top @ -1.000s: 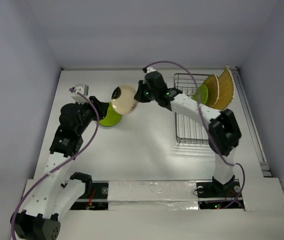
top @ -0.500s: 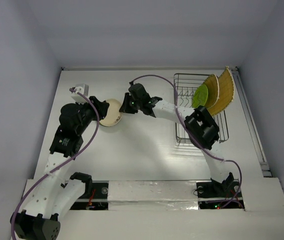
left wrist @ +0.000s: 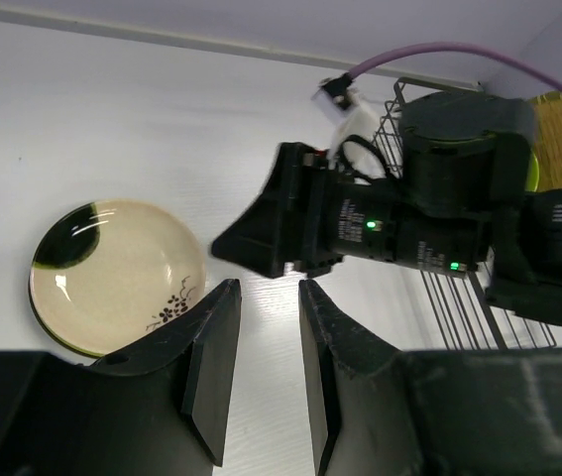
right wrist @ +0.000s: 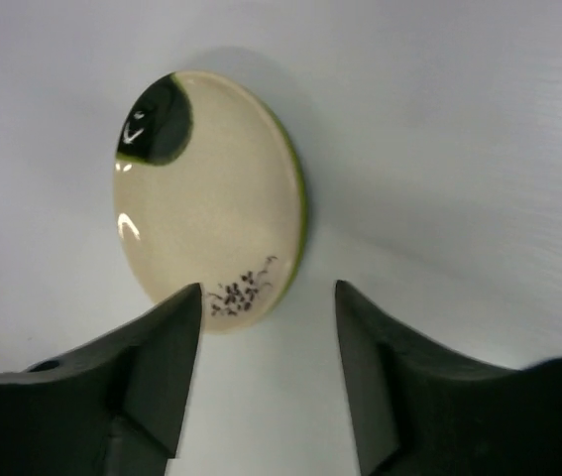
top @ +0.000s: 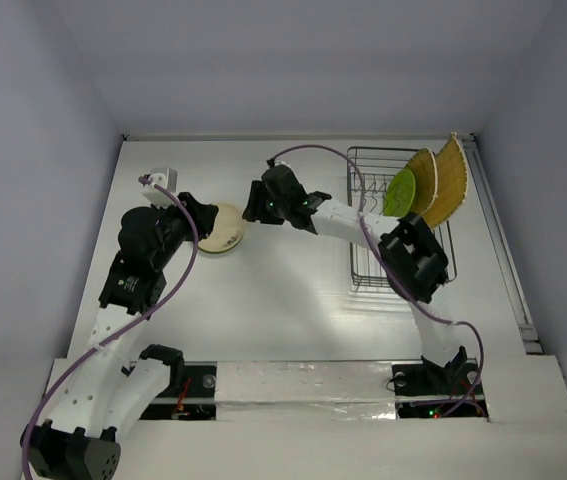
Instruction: Unload the plates from the dish rack
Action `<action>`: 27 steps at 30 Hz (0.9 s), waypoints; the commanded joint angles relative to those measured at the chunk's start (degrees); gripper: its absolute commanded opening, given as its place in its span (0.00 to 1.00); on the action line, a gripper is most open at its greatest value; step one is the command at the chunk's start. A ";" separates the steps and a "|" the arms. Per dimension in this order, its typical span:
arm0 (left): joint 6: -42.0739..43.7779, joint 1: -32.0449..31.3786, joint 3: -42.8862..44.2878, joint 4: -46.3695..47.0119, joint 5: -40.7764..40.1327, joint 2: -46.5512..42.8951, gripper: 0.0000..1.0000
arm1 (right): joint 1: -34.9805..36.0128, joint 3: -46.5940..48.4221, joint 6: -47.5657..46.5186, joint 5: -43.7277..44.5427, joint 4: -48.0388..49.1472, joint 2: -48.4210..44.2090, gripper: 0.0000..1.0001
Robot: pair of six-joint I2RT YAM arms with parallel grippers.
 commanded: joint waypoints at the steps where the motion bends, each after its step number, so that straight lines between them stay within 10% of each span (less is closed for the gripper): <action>1: -0.28 0.23 0.00 2.39 0.57 -0.59 0.27 | 0.01 -2.80 -4.44 10.57 -0.30 -10.93 0.53; 6: -0.28 0.23 0.00 2.39 0.75 -0.59 0.27 | -1.30 -12.72 -10.33 24.21 -3.10 -26.29 0.00; 13: -0.37 0.23 0.00 2.48 1.01 -0.59 0.00 | -13.67 -23.18 -16.66 32.31 -12.24 -42.65 0.00; 27: -0.46 0.23 -0.08 2.30 0.83 -0.59 0.24 | -28.91 -25.76 -22.82 33.72 -15.68 -41.02 0.34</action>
